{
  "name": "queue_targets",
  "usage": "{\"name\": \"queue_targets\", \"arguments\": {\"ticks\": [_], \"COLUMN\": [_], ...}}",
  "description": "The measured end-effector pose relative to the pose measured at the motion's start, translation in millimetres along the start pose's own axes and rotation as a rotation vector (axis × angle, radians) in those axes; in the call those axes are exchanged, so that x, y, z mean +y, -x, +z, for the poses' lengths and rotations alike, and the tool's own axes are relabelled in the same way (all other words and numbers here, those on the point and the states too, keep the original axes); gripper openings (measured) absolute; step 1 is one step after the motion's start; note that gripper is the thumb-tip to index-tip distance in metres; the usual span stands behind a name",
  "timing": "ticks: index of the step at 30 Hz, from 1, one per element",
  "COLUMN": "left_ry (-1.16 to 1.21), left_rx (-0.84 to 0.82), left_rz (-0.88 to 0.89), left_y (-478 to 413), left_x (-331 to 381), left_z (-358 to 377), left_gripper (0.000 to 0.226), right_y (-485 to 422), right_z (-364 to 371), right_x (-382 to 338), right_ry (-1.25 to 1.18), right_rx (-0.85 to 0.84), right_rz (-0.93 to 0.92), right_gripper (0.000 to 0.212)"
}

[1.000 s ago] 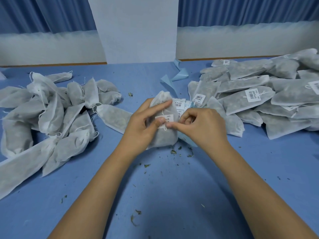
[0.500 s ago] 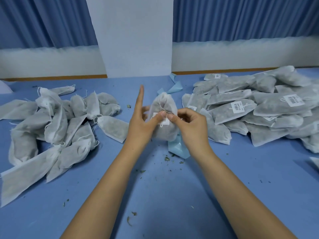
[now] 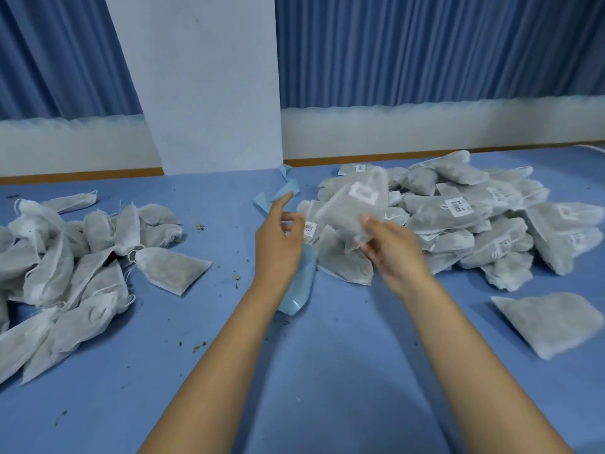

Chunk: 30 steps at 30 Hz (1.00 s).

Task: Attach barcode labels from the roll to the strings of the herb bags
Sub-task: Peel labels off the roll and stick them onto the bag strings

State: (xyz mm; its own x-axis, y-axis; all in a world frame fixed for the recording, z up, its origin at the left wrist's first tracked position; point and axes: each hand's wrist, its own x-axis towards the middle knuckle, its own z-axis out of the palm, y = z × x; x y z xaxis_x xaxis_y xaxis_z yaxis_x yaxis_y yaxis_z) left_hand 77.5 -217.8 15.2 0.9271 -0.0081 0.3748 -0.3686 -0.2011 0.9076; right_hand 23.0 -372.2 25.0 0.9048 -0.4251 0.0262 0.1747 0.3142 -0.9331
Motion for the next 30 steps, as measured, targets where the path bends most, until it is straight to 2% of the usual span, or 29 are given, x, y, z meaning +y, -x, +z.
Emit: {"name": "queue_targets", "arguments": {"ticks": [3, 5, 6, 8, 9, 10, 12, 14, 19, 22, 23, 26, 28, 30], "left_ry": [-0.499, -0.828, -0.964, -1.136, -1.19, -1.237, -1.325, -1.352, -1.164, -1.204, -1.171, -1.108, -1.112, -0.935], "left_rx": [0.142, 0.238, 0.256, 0.192, 0.12, 0.056, 0.019, 0.054, 0.033, 0.085, 0.059, -0.163, -0.164, -0.066], "left_rz": [0.069, 0.045, -0.03, -0.276, -0.392, -0.461, -0.472, -0.447, -0.415, -0.454, -0.479, -0.497, -0.384, -0.29], "left_y": [-4.2, -10.1, -13.4, -16.8, -15.5, -13.1, -9.7, -10.7, -14.4, -18.0, -19.8, -22.4, -20.0, -17.4], "left_x": [-13.7, -30.8, -40.6, -60.7, -70.7, -79.1, -86.3, -82.4, -78.9, -81.8, -81.9, -89.7, -98.0, -101.3], "left_z": [-8.4, -23.5, -34.3, -57.9, -67.7, -75.2, -82.9, -86.4, -99.7, -107.2, -108.7, -107.2, -108.3, -113.9], "left_gripper": [0.036, 0.037, 0.038, 0.043, 0.045, 0.045, 0.038, 0.029, 0.026, 0.039, 0.044, 0.052, 0.042, 0.02], "right_y": [-26.2, -35.1, -36.4, -33.9, -32.0, -31.3, -27.5, -21.2, -1.6, 3.1, 3.9, 8.4, 9.5, 8.1], "right_z": [-11.4, -15.3, -16.0, -14.6, -12.2, -8.9, 1.9, 19.2, 69.4, 93.9, 101.0, 114.6, 112.0, 106.1], "right_x": [-13.9, -12.6, -9.6, -2.9, 0.4, 5.0, 15.7, 25.8, 42.8, 49.1, 51.8, 67.9, 82.3, 90.4], "right_ry": [-0.283, -0.326, -0.333, -0.334, -0.318, -0.291, -0.183, -0.066, 0.114, 0.213, 0.245, 0.377, 0.635, 0.855], "right_rx": [0.206, 0.259, 0.268, 0.231, 0.204, 0.17, 0.1, 0.006, -0.326, -0.451, -0.473, -0.499, -0.504, -0.52], "right_rz": [-0.007, 0.037, 0.063, 0.099, 0.113, 0.117, 0.099, 0.065, -0.01, -0.073, -0.097, -0.212, -0.383, -0.529], "right_gripper": [0.004, 0.016, 0.018, 0.005, 0.009, 0.014, 0.014, 0.01, 0.014, 0.013, 0.013, 0.02, 0.027, 0.033]}}
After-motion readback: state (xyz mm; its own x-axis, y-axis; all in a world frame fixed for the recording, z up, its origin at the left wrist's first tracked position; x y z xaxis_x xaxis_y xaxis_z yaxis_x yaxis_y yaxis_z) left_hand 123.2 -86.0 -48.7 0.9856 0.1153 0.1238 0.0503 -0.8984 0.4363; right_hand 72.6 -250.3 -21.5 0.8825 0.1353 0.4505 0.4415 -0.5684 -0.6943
